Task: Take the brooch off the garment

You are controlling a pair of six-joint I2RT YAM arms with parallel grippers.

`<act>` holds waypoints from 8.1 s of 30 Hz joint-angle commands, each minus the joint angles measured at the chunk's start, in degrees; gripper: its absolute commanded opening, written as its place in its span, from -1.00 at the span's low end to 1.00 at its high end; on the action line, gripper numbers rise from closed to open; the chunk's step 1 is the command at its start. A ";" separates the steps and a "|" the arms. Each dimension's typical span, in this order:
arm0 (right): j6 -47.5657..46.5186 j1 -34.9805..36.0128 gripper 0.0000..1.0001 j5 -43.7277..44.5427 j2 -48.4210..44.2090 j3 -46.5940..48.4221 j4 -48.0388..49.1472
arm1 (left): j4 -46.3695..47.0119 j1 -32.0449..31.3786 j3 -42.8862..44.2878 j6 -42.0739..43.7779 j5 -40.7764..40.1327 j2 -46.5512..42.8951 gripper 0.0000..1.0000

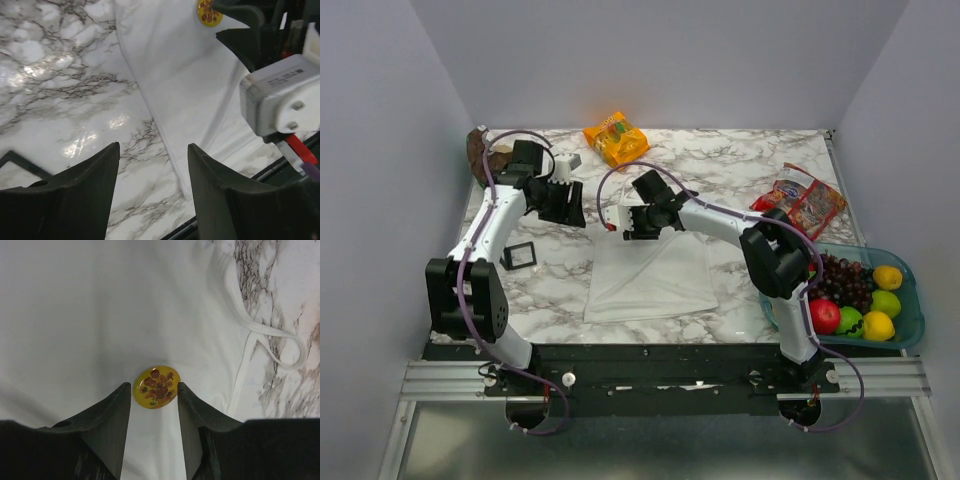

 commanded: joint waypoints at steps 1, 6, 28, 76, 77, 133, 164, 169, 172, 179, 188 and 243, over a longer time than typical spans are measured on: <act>-0.37 0.82 0.02 2.13 1.00 -1.17 -0.44 | -4.62 0.69 1.56 5.20 -6.73 -7.42 0.31; 0.69 1.44 0.02 3.36 3.38 0.06 -0.09 | 0.47 0.69 -5.11 5.47 -1.54 -11.90 0.32; 5.70 1.79 -0.06 17.07 0.83 -1.79 8.61 | 5.67 0.78 -20.68 3.53 1.88 -18.68 0.32; 16.60 0.91 -0.07 21.73 5.93 7.26 2.72 | 7.25 0.78 -18.49 2.47 3.46 -12.35 0.32; 16.68 0.83 -0.07 20.34 5.84 7.35 2.64 | 7.43 0.78 -18.49 2.30 3.55 -12.27 0.32; 20.99 0.12 -0.87 31.92 5.32 5.07 4.39 | 9.72 0.78 -16.55 0.10 5.39 -8.05 0.32; 27.49 -1.81 0.08 18.12 -1.64 -0.13 5.45 | 12.97 0.78 -20.59 -2.80 6.54 -10.33 0.30; 27.32 -1.90 0.15 22.51 3.82 4.62 5.36 | 11.57 0.78 -21.12 -1.49 5.40 -11.91 0.30; 27.49 -1.90 0.11 24.18 5.75 6.73 5.36 | 11.12 0.78 -21.47 -1.13 5.04 -12.61 0.30; 28.81 -1.99 0.05 22.96 5.49 7.53 4.92 | 11.65 0.78 -22.35 -1.31 5.22 -12.79 0.30; 28.46 -2.43 0.00 27.44 9.09 9.28 5.53 | 11.56 0.78 -20.42 -1.75 5.30 -10.86 0.30; 10.48 -12.35 0.24 9.18 -3.57 -0.91 -1.15 | 6.21 -0.45 -18.31 7.72 1.72 -12.00 0.29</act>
